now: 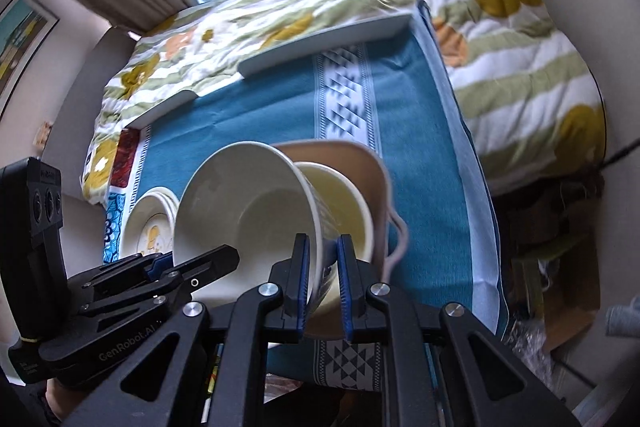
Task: Organize plates and bowls
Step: 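Lower the white bowl into the cream bowl and open both grippers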
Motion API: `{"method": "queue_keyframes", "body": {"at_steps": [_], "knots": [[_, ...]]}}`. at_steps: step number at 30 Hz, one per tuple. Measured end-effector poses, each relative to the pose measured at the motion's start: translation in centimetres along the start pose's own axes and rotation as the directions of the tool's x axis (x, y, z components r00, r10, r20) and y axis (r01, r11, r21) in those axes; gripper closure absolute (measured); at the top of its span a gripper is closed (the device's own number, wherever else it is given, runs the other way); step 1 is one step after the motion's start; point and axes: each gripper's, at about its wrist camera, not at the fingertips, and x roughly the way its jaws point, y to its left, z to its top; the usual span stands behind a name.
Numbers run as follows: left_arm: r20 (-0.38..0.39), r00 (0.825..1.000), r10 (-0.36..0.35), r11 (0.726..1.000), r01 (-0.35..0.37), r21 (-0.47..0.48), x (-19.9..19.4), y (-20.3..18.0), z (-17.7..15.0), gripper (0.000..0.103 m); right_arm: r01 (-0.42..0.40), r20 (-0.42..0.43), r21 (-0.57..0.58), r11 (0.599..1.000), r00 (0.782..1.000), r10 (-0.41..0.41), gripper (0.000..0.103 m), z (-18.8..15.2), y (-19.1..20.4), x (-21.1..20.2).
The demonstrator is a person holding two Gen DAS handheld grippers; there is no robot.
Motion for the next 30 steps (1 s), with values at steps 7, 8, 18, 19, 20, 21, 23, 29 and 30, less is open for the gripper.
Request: {"method": "queue_keyframes", "body": {"at_steps": [7, 8, 18, 19, 20, 21, 23, 29, 30], "knots": [[0.014, 0.992, 0.124, 0.983, -0.125, 0.135, 0.7, -2.0, 0.8, 0.082, 0.001, -0.006, 0.037, 0.999, 1.0, 0.0, 0.09, -0.5, -0.7, 0.9], [0.015, 0.991, 0.133, 0.98, -0.133, 0.147, 0.8, -2.1, 0.9, 0.082, 0.001, -0.006, 0.038, 0.999, 1.0, -0.001, 0.09, -0.5, -0.7, 1.0], [0.025, 0.977, 0.212, 0.951, -0.212, 0.224, 2.0, -3.2, 1.0, 0.082, 0.027, -0.021, 0.032, 0.999, 0.999, -0.027, 0.09, -0.6, -0.9, 1.5], [0.025, 0.976, 0.217, 0.949, -0.217, 0.229, 2.1, -3.2, 0.9, 0.082, 0.03, -0.024, 0.032, 0.999, 0.999, -0.029, 0.09, -0.6, -1.0, 1.6], [0.025, 0.975, 0.221, 0.947, -0.22, 0.233, 2.2, -3.2, 0.9, 0.082, 0.03, -0.025, 0.033, 0.999, 0.999, -0.029, 0.09, -0.6, -0.9, 1.7], [0.026, 0.974, 0.224, 0.945, -0.223, 0.237, 2.3, -3.3, 0.9, 0.082, 0.032, -0.024, 0.033, 0.999, 0.999, -0.032, 0.09, -0.6, -0.9, 1.7], [0.037, 0.97, 0.242, 0.936, -0.243, 0.254, 2.5, -3.5, 0.9, 0.082, 0.038, -0.024, 0.032, 0.999, 0.999, -0.038, 0.09, -0.5, -0.9, 1.8], [0.051, 0.954, 0.297, 0.914, -0.299, 0.276, 2.7, -3.7, 0.9, 0.082, 0.046, -0.031, 0.033, 0.998, 0.998, -0.045, 0.09, -0.3, -0.9, 1.8], [0.05, 0.952, 0.301, 0.912, -0.303, 0.276, 2.8, -3.7, 0.9, 0.082, 0.043, -0.031, 0.034, 0.998, 0.999, -0.042, 0.09, -0.4, -0.9, 1.7]]}}
